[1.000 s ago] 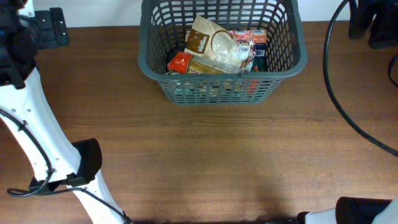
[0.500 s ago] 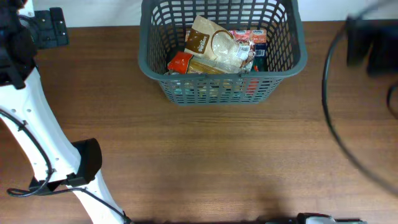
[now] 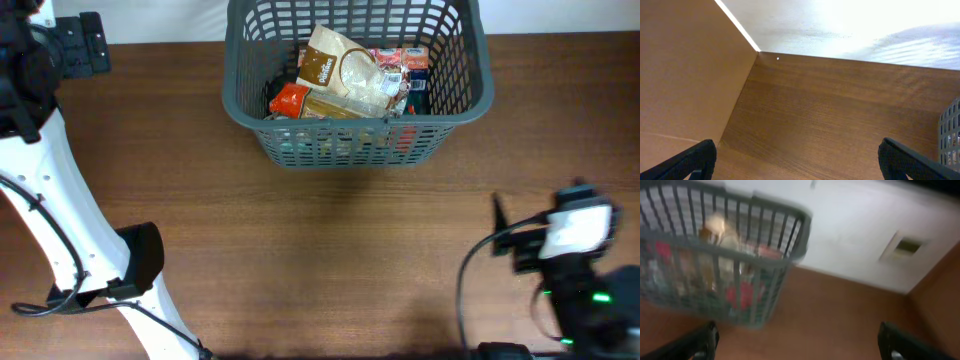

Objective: Pack container

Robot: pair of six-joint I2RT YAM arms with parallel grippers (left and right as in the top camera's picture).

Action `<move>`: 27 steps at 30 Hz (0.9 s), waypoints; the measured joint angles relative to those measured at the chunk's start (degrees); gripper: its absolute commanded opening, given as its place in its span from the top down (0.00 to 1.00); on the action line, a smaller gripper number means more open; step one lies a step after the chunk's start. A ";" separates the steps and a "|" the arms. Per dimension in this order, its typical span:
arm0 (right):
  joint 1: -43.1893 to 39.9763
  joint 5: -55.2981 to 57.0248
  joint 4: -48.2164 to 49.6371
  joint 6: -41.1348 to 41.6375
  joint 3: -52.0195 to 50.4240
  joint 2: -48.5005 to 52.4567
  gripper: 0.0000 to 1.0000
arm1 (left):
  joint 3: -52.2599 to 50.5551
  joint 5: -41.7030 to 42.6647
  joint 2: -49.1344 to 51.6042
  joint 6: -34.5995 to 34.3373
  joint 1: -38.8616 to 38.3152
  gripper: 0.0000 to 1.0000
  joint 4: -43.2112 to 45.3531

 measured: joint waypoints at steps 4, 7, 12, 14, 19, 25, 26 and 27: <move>0.00 -0.92 4.63 0.15 -15.12 -8.09 0.01 | 0.00 0.00 0.00 -0.02 0.00 0.01 0.00; 0.00 -1.16 5.03 0.15 -22.23 -12.37 0.01 | 0.00 0.00 0.00 -0.02 0.00 0.01 0.00; 0.00 -1.16 5.44 0.15 -29.77 -16.31 0.01 | 0.00 0.00 0.00 -0.02 0.00 0.01 0.00; 0.00 -1.16 5.62 0.15 -32.52 -17.99 0.01 | 0.00 0.02 0.00 -0.02 0.00 0.01 0.00; 0.00 -1.16 6.08 0.17 -37.59 -23.06 0.01 | 0.00 0.00 0.00 -0.02 0.00 0.01 0.00; -0.04 -1.16 7.50 0.15 -37.83 -24.02 0.01 | 0.00 0.00 0.00 -0.02 0.00 0.01 0.00; -0.04 -1.16 7.50 0.17 -37.86 -24.02 0.01 | 0.00 0.00 0.00 -0.02 0.00 0.01 -0.02; -0.04 -1.16 7.48 0.11 -37.90 -24.02 0.01 | 0.00 0.00 0.00 -0.02 0.00 0.01 -0.02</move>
